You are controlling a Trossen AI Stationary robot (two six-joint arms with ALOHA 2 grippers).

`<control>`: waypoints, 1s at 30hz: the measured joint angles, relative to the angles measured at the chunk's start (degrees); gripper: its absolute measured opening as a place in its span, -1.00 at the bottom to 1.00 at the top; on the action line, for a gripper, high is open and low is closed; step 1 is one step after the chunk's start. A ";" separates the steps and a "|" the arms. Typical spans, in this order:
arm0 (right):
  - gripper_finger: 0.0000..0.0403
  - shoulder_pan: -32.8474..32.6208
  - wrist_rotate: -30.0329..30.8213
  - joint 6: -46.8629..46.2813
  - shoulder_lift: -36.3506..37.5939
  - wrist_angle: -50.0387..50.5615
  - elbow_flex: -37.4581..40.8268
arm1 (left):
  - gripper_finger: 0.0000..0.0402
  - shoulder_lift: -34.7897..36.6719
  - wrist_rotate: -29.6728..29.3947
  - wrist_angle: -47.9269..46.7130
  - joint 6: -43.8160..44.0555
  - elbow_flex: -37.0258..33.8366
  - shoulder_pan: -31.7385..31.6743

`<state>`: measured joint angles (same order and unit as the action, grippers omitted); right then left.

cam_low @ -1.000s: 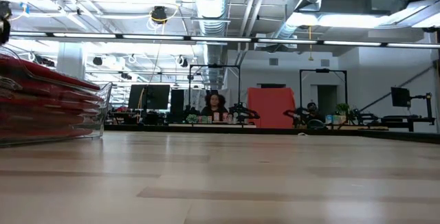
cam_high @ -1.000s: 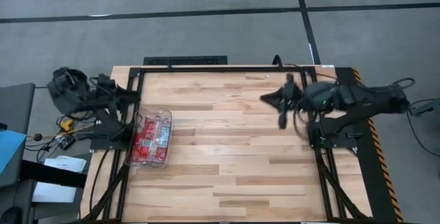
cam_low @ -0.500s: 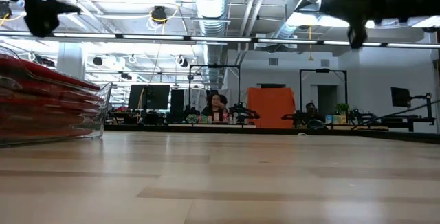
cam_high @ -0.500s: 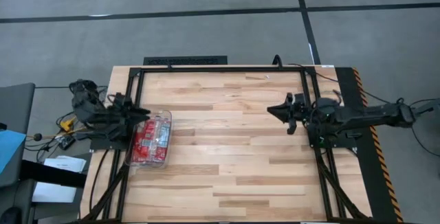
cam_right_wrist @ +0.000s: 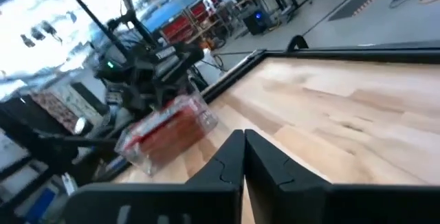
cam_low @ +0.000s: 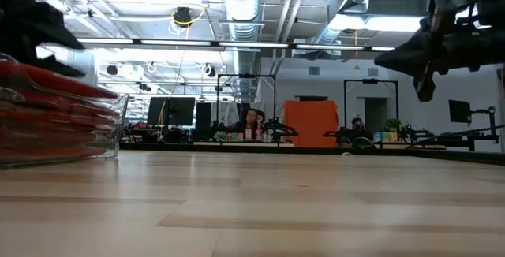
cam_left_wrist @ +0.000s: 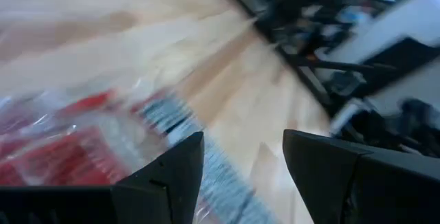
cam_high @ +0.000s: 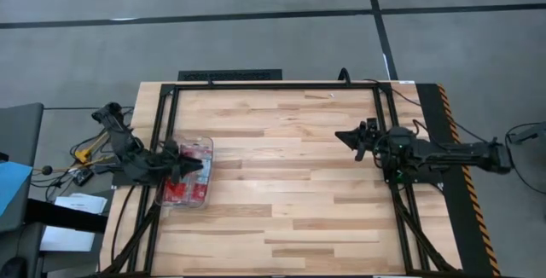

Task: Sort popcorn bags into baskets
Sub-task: Return to Home Position

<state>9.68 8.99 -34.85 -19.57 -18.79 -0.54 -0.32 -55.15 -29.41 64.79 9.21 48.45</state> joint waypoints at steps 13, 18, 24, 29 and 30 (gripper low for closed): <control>-0.79 1.09 -2.90 2.21 0.11 14.53 0.04 | -0.06 0.10 28.25 15.57 -22.95 -1.06 0.04; -0.69 1.09 -3.05 2.32 0.09 16.47 0.07 | -0.06 0.11 40.74 25.14 -40.58 -1.03 0.02; -0.69 1.09 -3.05 2.32 0.09 16.47 0.07 | -0.06 0.15 48.72 28.75 -50.38 -2.94 0.02; -0.69 1.09 -3.03 2.32 0.10 16.45 0.09 | -0.06 -0.32 50.33 33.95 -50.13 -8.56 0.02; -0.69 1.09 -3.03 2.31 0.10 16.47 0.09 | -0.06 -0.28 50.85 33.22 -50.20 -8.61 0.09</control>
<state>10.76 5.96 -32.54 -19.48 -2.33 -0.45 -0.60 -4.30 3.82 14.59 0.60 48.53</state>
